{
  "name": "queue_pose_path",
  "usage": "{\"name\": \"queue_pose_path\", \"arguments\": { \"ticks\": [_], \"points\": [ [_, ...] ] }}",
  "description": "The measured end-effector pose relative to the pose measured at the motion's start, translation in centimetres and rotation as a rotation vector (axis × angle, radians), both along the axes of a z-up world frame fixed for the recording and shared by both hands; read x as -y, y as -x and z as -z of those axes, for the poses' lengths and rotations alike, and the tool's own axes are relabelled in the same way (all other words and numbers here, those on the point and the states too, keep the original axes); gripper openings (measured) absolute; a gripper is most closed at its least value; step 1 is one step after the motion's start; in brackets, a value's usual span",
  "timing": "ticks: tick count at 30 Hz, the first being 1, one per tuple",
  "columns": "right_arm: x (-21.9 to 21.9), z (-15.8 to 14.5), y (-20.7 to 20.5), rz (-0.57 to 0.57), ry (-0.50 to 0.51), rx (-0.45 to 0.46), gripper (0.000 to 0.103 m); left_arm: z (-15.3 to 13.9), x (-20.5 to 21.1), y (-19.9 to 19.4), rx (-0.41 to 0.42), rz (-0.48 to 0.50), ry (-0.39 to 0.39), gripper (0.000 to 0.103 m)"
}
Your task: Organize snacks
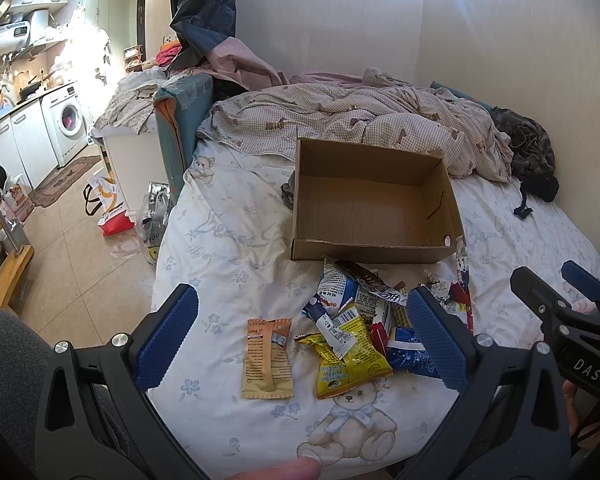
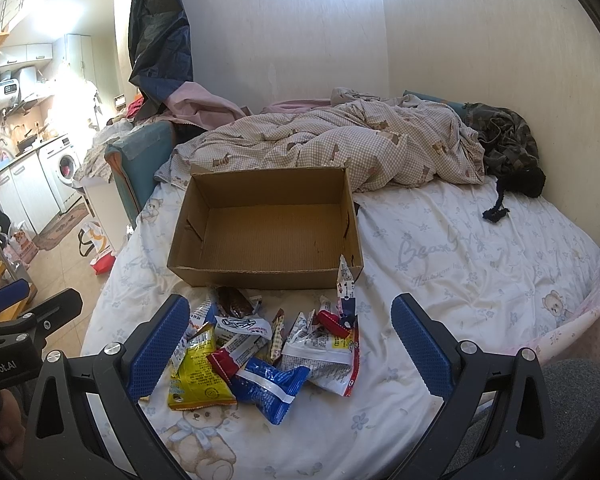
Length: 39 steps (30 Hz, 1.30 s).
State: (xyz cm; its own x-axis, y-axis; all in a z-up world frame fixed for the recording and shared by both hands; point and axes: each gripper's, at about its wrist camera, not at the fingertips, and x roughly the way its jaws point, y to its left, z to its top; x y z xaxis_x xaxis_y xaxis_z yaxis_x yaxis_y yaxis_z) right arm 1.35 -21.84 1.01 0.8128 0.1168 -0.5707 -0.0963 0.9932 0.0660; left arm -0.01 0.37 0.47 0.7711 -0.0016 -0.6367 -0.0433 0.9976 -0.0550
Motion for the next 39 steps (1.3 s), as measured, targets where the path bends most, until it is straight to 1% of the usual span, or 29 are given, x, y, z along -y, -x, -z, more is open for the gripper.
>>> {"name": "queue_pose_path", "arguments": {
  "ticks": [17,19,21,24,26,29,30,32,33,34,35,37,39],
  "points": [
    [-0.1,0.2,0.0,-0.003,-0.002,-0.006,0.103,-0.1,0.1,0.1,-0.003,0.000,0.001,0.103],
    [0.4,0.3,-0.3,-0.002,-0.012,-0.012,0.103,-0.2,0.2,-0.1,-0.010,0.003,0.008,0.103],
    [0.7,0.3,-0.7,-0.006,-0.047,-0.033,0.103,-0.4,-0.2,-0.5,-0.031,0.007,0.017,0.103],
    [1.8,0.7,-2.4,-0.009,-0.136,-0.120,0.103,-0.4,-1.1,-2.1,-0.099,-0.022,0.019,0.103],
    [2.8,1.3,-3.8,-0.014,-0.200,-0.205,0.103,0.0,-1.9,-3.2,-0.152,-0.049,0.021,0.103],
    [3.4,3.0,-6.0,-0.013,-0.264,-0.351,0.103,1.3,-2.9,-5.2,-0.252,-0.083,0.025,0.103],
    [3.6,3.3,-6.5,-0.015,-0.281,-0.386,0.103,2.0,-3.2,-5.9,-0.294,-0.086,0.032,0.103],
    [3.7,4.9,-7.7,-0.016,-0.322,-0.501,0.103,3.8,-3.9,-7.4,-0.397,-0.096,0.056,0.103],
    [3.7,5.7,-8.1,-0.018,-0.342,-0.546,0.103,4.5,-4.1,-7.7,-0.424,-0.104,0.061,0.103],
    [3.7,6.5,-8.4,-0.016,-0.368,-0.595,0.103,5.6,-4.3,-8.2,-0.472,-0.117,0.062,0.103],
    [3.8,7.8,-8.7,-0.007,-0.406,-0.648,0.103,6.5,-4.6,-8.4,-0.500,-0.130,0.068,0.103],
    [3.8,10.0,-9.0,0.020,-0.445,-0.729,0.102,8.8,-5.3,-8.9,-0.590,-0.164,0.086,0.102],
    [3.9,12.0,-9.2,0.045,-0.480,-0.788,0.101,10.5,-5.7,-9.4,-0.645,-0.186,0.103,0.102]
  ]
}}
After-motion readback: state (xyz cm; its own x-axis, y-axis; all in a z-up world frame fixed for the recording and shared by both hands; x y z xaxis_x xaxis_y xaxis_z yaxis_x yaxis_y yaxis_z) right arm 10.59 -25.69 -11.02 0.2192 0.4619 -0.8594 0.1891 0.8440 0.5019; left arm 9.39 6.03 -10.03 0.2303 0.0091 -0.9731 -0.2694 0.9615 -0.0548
